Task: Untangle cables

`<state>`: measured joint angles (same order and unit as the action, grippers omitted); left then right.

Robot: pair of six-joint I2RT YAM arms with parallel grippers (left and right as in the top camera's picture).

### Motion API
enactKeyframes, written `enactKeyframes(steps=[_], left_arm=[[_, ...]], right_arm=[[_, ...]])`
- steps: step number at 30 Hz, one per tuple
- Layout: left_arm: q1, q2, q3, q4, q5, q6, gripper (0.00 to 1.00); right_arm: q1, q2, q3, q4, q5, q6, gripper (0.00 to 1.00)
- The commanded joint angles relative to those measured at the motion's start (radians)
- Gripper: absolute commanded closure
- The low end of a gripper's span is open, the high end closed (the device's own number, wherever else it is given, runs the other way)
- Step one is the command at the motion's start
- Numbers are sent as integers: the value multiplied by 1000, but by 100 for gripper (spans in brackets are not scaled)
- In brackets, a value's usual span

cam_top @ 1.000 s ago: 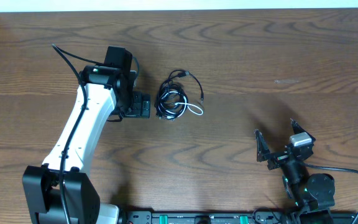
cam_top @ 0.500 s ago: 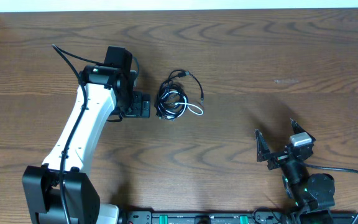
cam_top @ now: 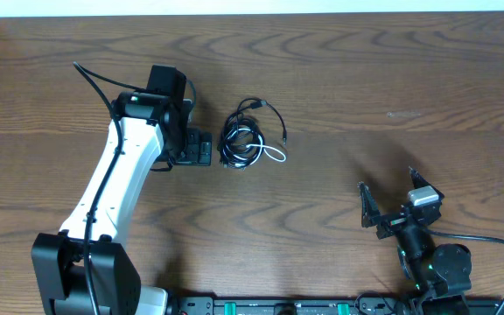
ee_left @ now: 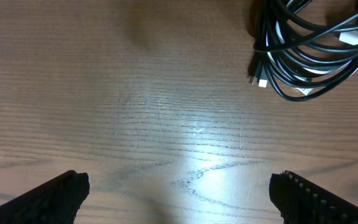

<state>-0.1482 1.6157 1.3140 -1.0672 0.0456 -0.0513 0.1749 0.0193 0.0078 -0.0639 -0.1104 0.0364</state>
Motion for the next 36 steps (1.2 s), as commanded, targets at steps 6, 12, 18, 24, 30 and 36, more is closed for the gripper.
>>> enactKeyframes(steps=[6,12,18,24,30,36], left_arm=[[-3,4,10,-5,-12,6,2],[-3,4,10,-5,-12,6,2],[-3,4,10,-5,-12,6,2],[-3,4,10,91,-4,5,2],[-3,4,10,369,242,-66,2],[8,6,10,440,157,-151,25]], right_arm=[[5,-2,-2,-4,4,-8,1],[5,-2,-2,-4,4,-8,1],[5,-2,-2,-4,4,-8,1],[5,-2,-2,-8,56,-8,1],[2,-2,-2,106,96,-45,1],[-1,7,77,270,98,-68,1]])
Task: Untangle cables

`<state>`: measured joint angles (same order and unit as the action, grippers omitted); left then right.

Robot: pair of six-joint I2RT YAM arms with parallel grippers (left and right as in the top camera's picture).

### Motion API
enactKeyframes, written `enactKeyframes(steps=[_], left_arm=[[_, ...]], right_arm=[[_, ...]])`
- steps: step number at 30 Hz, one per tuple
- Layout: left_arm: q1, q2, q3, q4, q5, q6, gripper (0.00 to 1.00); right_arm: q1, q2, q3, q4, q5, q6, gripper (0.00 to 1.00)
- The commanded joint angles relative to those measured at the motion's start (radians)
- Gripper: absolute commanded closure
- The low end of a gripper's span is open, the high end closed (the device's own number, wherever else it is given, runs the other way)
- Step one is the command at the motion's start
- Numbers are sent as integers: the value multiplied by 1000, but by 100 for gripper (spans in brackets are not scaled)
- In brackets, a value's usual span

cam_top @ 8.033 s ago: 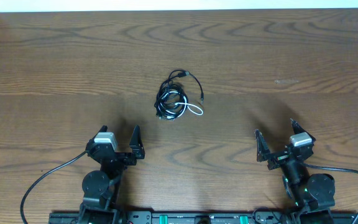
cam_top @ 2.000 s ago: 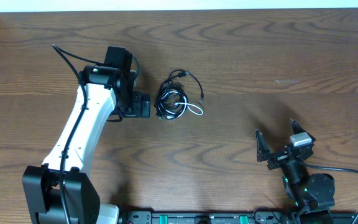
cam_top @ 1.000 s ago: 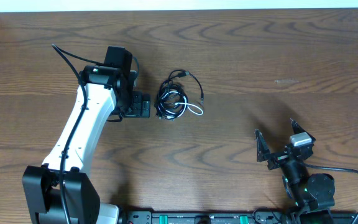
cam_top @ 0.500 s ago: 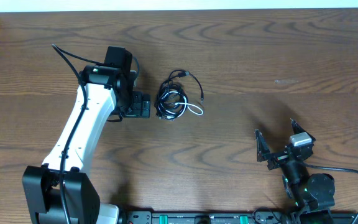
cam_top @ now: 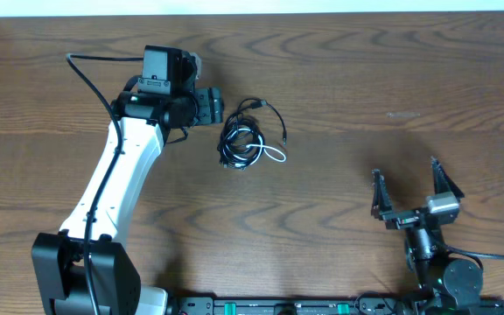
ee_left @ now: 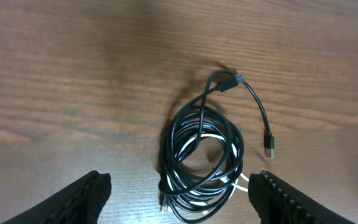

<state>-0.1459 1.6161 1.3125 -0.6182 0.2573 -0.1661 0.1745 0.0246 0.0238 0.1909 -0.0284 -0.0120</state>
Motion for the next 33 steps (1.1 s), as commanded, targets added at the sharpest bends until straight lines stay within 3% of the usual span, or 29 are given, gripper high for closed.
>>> enactKeyframes(steps=[1,6,15,20,25,27,29,33], left_arm=[[6,11,12,-25,-96,-60,25],[7,47,11,-76,-191,-102,26],[8,151,11,-53,-187,-128,29],[8,237,10,-78,30,-128,37],[8,294,-2,-101,138,-128,38],[8,326,-2,-130,251,-123,41],[4,332,-5,-148,259,-83,47],[3,332,-28,-143,255,-17,48]], right_arm=[[-5,20,107,16,15,-20,1],[-25,219,340,6,4,-33,1],[-25,720,838,-320,-144,-54,1],[-25,1016,1055,-537,-264,-54,1],[-25,1147,1094,-578,-316,-54,1],[-25,1175,1094,-590,-319,-54,1],[-24,1192,1094,-591,-356,-53,1],[-23,1205,1093,-593,-390,-47,1]])
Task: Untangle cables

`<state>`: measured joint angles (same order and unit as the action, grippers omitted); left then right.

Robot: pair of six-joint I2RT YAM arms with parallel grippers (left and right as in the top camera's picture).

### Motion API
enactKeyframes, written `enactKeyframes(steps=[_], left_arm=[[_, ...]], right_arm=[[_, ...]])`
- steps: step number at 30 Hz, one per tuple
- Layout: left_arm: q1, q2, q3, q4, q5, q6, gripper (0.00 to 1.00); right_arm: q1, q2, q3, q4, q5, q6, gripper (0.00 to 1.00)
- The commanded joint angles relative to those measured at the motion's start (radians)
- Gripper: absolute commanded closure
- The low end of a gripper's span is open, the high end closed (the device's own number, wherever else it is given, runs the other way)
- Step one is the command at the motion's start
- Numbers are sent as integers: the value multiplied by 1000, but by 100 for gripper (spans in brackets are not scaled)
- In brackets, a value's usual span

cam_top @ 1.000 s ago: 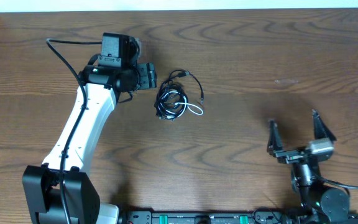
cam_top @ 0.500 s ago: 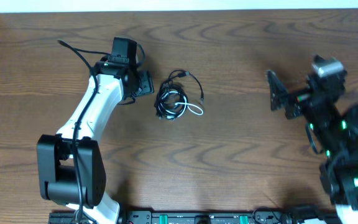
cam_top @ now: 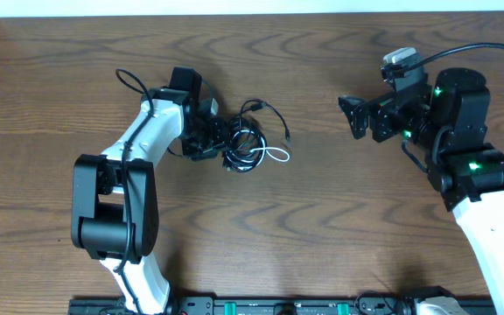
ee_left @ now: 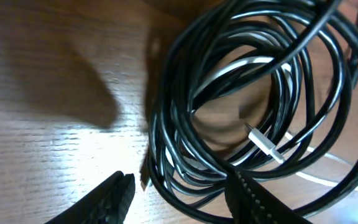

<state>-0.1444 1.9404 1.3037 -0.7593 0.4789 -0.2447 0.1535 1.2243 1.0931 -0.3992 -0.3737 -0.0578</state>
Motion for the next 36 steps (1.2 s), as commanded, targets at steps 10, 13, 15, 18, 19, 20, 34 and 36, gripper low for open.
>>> enactKeyframes(steps=[10,13,15,18,19,20,34,36], left_arm=[[-50,8,-43,54,33,71,72],[-92,8,-43,90,33,68,87],[-118,8,-43,101,33,63,87],[-166,8,-43,122,34,-6,87],[-178,8,-43,126,35,-23,87],[-193,8,-43,130,42,-27,87],[-39,-58,-23,79,53,-31,50],[-11,-58,-23,80,53,-31,50]], right_arm=[[-1,28,24,-2,-179,199,67],[2,91,24,-10,-179,339,67],[23,140,24,-12,-179,350,58],[100,241,24,-8,-179,354,53],[118,265,24,-4,-179,360,52],[145,301,24,6,-179,373,51],[359,641,24,158,60,635,68],[358,642,24,121,114,649,72]])
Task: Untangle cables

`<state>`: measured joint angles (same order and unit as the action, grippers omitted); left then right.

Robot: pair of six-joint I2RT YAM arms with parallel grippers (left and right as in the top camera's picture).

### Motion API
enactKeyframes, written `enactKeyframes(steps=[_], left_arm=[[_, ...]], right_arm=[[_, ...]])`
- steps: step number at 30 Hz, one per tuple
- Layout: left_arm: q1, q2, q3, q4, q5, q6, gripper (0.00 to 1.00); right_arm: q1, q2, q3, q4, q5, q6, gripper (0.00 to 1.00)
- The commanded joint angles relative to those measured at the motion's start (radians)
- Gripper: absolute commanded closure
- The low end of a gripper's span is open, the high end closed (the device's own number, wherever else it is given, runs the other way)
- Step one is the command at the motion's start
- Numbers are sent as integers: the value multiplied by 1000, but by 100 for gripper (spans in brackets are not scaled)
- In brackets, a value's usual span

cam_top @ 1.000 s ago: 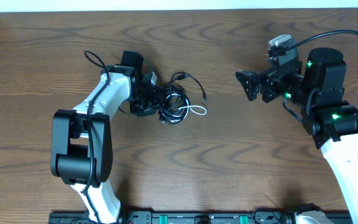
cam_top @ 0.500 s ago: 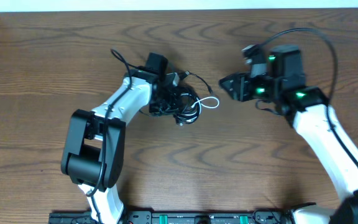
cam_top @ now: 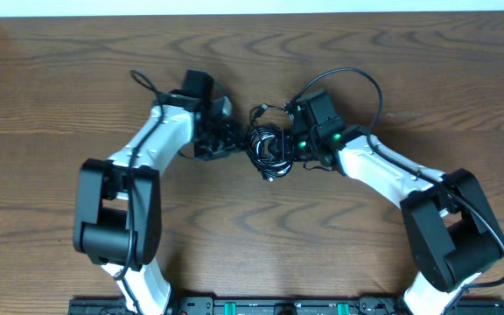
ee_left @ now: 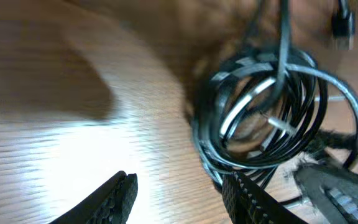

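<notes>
A bundle of black cable wound with a white one (cam_top: 269, 147) lies in the middle of the wood table; in the left wrist view the coil (ee_left: 272, 124) fills the right half, with a black plug (ee_left: 342, 25) at the top. My left gripper (cam_top: 237, 140) (ee_left: 182, 199) is open at the coil's left edge, its right finger (ee_left: 247, 199) against the lowest loops and bare wood between the fingers. My right gripper (cam_top: 297, 150) is at the coil's right side; one dark, blurred finger (ee_left: 337, 190) shows, and its jaws are too hidden to judge.
Both arms reach in from the sides over the brown table (cam_top: 252, 227). A thick black lead (cam_top: 357, 80) arches over the right arm behind the coil. A black rail with green lights (cam_top: 261, 306) runs along the front edge.
The right arm was up at the back right, away from the cables; it now sits against the coil's right side. The coil lies slightly further right. The left gripper stays open at its left edge.
First the left gripper was open to the left of the coil and the right arm was folded at the front right. Then the left wrist looked at the coil from behind. Later it was low at the coil's left edge, and now both grippers flank the bundle.
</notes>
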<state>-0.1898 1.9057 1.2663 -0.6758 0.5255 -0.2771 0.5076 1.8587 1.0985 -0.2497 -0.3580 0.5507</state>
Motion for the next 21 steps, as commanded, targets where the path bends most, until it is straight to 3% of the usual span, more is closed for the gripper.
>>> enactKeyframes(steps=[1,3,5,9,12,13,15,18,21], left_arm=[[42,-23,14,-3,6,2,50],[43,-23,14,-3,6,2,48],[36,-22,14,-3,14,2,40],[36,-22,14,-3,100,2,39],[30,-22,14,-4,101,2,41],[20,-22,14,-5,100,2,41],[11,-22,14,-8,100,2,41],[6,-22,14,0,100,10,2],[2,-22,13,0,100,10,3]], right_arm=[[4,8,18,-66,155,40,73],[-2,8,18,-99,187,48,75],[-15,8,18,-125,187,79,78],[-77,8,19,-220,33,84,79],[-121,5,25,-227,-190,68,77],[-143,0,53,-249,-250,53,68],[-155,-2,98,-308,-242,4,64],[-160,-2,151,-404,-163,-69,61],[-154,-1,148,-453,-55,-108,60]])
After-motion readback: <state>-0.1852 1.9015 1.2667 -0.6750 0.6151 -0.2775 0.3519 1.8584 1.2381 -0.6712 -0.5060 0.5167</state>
